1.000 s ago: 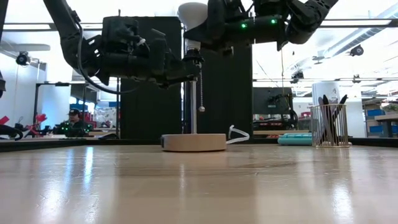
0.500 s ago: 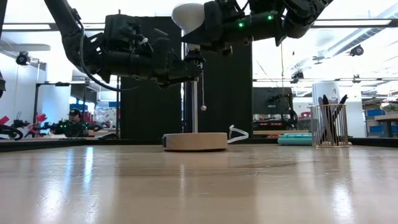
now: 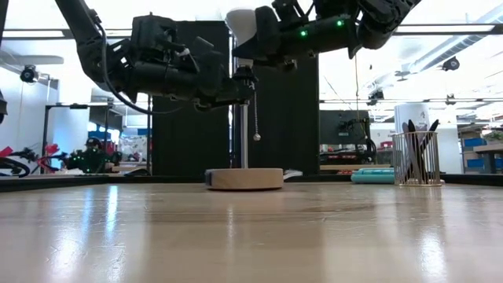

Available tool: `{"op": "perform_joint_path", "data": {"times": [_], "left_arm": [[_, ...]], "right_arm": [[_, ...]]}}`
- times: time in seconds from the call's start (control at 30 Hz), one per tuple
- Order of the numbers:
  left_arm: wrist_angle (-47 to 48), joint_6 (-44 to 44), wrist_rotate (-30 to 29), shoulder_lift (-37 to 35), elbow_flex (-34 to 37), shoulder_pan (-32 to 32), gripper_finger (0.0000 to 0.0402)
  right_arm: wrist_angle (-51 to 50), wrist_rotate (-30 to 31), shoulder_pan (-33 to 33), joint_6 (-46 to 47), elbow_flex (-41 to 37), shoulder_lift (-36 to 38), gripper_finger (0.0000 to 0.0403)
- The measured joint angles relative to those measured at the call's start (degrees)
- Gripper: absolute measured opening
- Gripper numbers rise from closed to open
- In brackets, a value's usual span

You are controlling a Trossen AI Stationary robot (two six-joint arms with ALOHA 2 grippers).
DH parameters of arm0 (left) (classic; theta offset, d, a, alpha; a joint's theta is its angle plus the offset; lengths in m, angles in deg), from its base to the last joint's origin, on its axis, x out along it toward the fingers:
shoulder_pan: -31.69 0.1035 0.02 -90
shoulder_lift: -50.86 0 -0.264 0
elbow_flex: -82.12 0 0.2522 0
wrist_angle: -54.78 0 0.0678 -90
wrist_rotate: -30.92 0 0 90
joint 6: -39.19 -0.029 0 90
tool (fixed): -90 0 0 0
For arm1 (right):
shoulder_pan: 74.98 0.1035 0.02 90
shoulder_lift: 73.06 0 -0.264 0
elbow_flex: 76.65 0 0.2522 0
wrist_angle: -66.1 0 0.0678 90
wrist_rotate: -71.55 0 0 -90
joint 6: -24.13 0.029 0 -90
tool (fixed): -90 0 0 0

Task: Screw lightbulb
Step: Insert the light bulb into the table lamp

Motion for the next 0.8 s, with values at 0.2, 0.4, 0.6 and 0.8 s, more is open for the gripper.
{"op": "perform_joint_path", "data": {"times": [0.2, 0.4, 0.6, 0.8], "left_arm": [[2.14, 0.46, -2.11, 0.02, -1.81, -0.06, 0.0153], [10.35, -1.36, -4.23, 0.02, -6.0, -0.56, 0.0153], [8.63, -1.67, -5.0, 0.02, -4.99, -0.82, 0.0153], [6.79, -0.35, -7.54, 0.02, -3.82, -0.87, 0.0153]], "right_arm": [[-0.88, 1.28, -0.34, 0.9, 0.82, -0.02, 0.0155], [-4.19, 2.03, -0.39, 0.92, 2.24, -0.07, 0.0154], [-4.8, 3.17, -0.46, 0.99, 2.0, 0.33, 0.0144], [-4.73, 3.39, -0.59, 1.57, 1.87, 0.13, 0.0155]]}}
